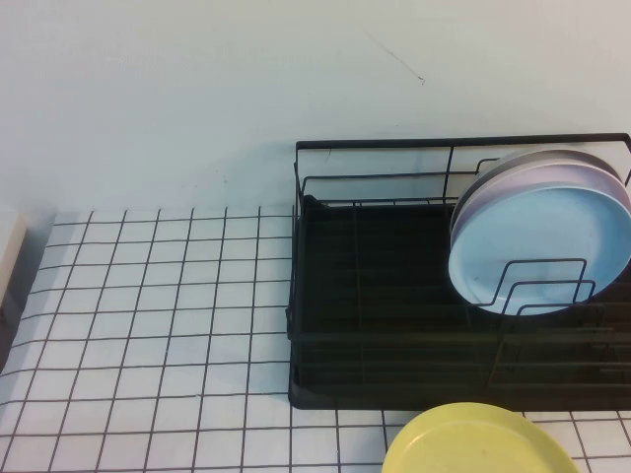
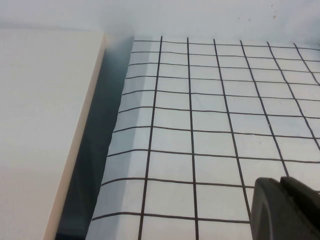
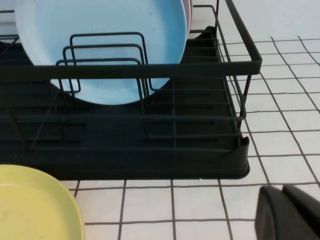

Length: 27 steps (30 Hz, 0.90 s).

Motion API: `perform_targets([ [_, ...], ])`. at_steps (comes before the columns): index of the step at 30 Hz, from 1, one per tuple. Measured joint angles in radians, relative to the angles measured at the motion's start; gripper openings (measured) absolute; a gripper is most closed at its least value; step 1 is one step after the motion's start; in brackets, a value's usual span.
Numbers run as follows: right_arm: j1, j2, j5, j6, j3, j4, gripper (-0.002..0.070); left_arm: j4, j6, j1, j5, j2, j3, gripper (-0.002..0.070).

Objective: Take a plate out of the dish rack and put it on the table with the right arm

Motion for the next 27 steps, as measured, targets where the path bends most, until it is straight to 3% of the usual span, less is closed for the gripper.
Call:
perform_targets([
  [8,0.0,0.0,0.002,-0.035,0.0,0.0,-0.0002,-0.016,0.0,0.0,0.0,0.0,0.0,-0.0003],
  [16,0.0,0.0,0.002,-0.188,0.0,0.0,-0.0002,-0.019,0.0,0.0,0.0,0.0,0.0,-0.0003],
  [27,0.0,0.0,0.002,-0.199,0.0,0.016,-0.0002,-0.019,0.0,0.0,0.0,0.0,0.0,-0.0003],
])
